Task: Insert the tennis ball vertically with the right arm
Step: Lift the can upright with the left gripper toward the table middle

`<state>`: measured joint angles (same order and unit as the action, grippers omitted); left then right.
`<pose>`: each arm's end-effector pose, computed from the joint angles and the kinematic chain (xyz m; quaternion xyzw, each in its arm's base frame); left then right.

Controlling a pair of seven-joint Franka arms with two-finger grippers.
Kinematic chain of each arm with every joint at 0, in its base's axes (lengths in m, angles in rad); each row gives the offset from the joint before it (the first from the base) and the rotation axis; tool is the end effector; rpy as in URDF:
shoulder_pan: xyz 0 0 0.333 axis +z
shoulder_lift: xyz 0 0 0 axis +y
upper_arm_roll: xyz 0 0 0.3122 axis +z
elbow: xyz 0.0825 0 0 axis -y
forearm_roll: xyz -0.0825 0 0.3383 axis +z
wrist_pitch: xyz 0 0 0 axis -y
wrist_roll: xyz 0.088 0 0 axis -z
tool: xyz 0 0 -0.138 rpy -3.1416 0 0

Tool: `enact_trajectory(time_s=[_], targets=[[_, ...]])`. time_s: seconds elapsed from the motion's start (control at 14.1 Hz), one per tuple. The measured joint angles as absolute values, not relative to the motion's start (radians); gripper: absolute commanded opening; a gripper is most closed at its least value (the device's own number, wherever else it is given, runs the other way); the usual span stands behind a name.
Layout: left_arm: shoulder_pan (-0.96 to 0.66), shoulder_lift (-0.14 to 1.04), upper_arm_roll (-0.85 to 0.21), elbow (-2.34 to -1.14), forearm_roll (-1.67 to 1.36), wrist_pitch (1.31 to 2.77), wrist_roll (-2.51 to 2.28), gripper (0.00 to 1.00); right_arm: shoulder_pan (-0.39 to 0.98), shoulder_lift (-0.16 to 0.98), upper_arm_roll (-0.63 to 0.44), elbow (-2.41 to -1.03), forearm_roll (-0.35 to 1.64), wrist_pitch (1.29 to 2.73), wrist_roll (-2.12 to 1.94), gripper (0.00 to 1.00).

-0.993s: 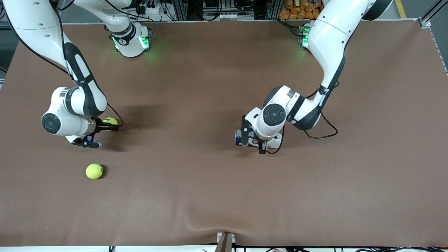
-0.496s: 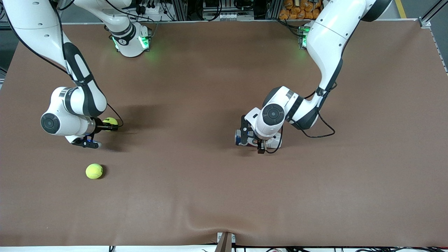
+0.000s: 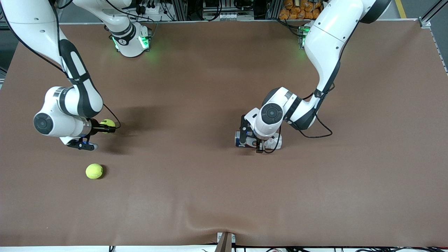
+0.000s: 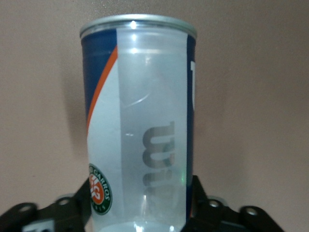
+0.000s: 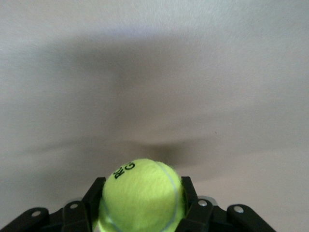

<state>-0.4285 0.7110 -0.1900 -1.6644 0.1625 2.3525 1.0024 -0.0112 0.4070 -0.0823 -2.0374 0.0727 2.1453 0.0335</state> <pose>0.5373 -0.3601 0.1956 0.6632 -0.7484 -0.0024 0.0051 0.5217 -0.0440 0.2235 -0.9852 0.0858 0.1475 0.0151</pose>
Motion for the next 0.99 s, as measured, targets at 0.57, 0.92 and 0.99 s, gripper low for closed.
enact_trajectory(time_s=[0.57, 0.92, 0.99], targets=[[-0.422, 0.702, -0.205, -1.627, 0.147, 2.367, 1.005, 0.6, -0.011, 0.352, -0.083, -1.858, 0.073, 1.902, 0.033, 0.42], [-0.41, 0.681, -0.239, -1.558, 0.002, 2.367, 1.024, 0.64, -0.01, 0.347, -0.076, -1.755, 0.075, 1.794, 0.037, 0.42], [-0.399, 0.68, -0.249, -1.544, -0.058, 2.367, 1.056, 0.64, -0.009, 0.347, -0.073, -1.739, 0.075, 1.775, 0.05, 0.42]])
